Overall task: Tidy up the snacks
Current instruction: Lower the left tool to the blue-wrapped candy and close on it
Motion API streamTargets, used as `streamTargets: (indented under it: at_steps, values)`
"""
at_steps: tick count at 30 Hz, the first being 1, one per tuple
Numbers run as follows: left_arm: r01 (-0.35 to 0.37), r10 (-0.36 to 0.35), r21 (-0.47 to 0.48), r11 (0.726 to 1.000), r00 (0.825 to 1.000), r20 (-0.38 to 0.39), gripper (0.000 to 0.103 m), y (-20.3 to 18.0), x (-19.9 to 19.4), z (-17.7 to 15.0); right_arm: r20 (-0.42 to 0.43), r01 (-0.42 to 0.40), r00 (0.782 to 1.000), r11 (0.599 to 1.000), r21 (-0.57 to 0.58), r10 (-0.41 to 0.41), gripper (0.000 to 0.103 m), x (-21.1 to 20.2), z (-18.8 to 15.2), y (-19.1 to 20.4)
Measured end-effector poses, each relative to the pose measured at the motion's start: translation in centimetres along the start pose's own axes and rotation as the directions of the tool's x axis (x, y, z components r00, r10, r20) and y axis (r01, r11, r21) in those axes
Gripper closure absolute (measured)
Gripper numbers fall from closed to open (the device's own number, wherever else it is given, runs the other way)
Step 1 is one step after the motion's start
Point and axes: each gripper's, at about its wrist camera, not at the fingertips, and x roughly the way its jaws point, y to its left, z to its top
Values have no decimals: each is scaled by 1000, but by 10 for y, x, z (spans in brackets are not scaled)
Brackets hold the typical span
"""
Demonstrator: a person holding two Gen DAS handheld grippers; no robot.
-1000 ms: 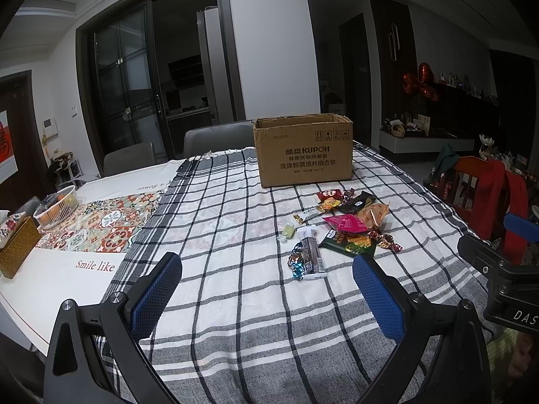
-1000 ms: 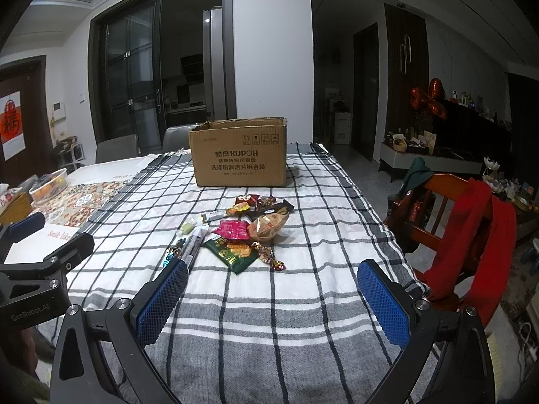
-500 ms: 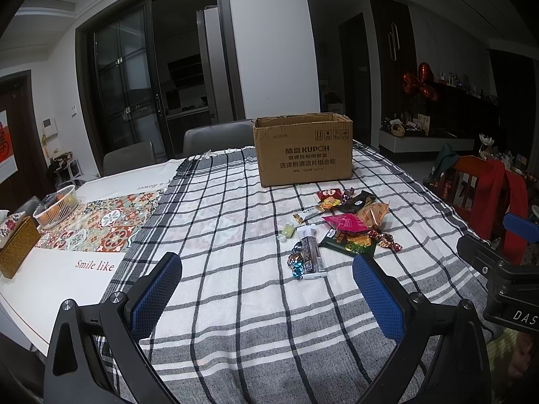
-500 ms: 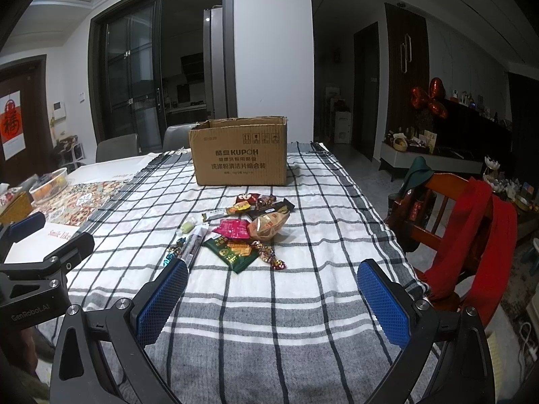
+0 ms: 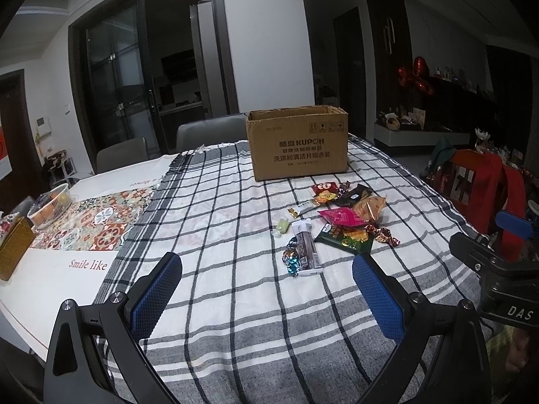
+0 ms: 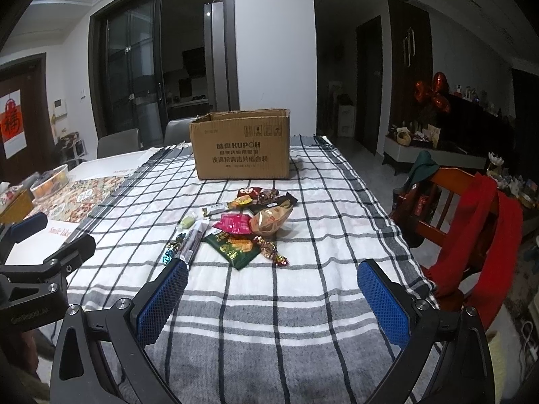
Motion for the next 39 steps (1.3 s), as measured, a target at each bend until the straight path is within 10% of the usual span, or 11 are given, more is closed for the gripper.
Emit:
streamTargets:
  at_steps: [10,39]
  values:
    - [15,-14,29,999,999,-38,14,-6,31,7,-12,-24,1000,998,-54,23,2,29,14,0]
    - [108,-108,-10,994,967,-229,59,-6,150,3,-233,-108,969,991,-73,89,47,151,13,3]
